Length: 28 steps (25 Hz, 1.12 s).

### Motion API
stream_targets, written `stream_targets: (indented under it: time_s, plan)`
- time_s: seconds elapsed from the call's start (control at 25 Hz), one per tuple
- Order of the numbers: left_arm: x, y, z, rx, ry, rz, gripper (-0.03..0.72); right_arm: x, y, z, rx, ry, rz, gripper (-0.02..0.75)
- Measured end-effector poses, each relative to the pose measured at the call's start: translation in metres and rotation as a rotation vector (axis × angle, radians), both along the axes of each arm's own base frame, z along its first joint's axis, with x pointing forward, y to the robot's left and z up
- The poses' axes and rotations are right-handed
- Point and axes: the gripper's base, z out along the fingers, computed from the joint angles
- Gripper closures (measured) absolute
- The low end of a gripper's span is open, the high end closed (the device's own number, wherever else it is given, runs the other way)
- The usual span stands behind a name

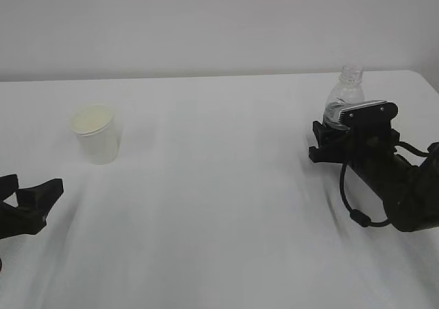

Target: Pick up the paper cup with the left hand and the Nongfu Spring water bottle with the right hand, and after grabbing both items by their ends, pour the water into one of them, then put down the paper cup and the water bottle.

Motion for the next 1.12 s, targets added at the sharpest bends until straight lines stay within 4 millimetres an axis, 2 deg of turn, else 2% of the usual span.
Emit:
stream_targets:
  time_s: [0.2,0.48,0.76,1.0,1.12]
  plan:
    - [0.0,0.0,0.0,0.0,0.0,0.0,0.101,0.001,0.001,0.005,-0.014,0.002,0.011,0.239]
    - [0.0,0.0,0.0,0.0,0.0,0.0,0.101,0.003,0.002,0.025,-0.013,-0.047,0.021,0.239]
    - [0.0,0.0,0.0,0.0,0.0,0.0,0.101,0.004,0.002,0.027,-0.015,-0.046,0.021,0.249]
    - [0.0,0.0,0.0,0.001,0.0,0.0,0.101,0.005,0.002,0.041,-0.011,-0.077,0.021,0.26]
    - [0.0,0.0,0.0,0.001,0.0,0.0,0.101,0.004,0.002,0.041,-0.012,-0.071,0.021,0.261]
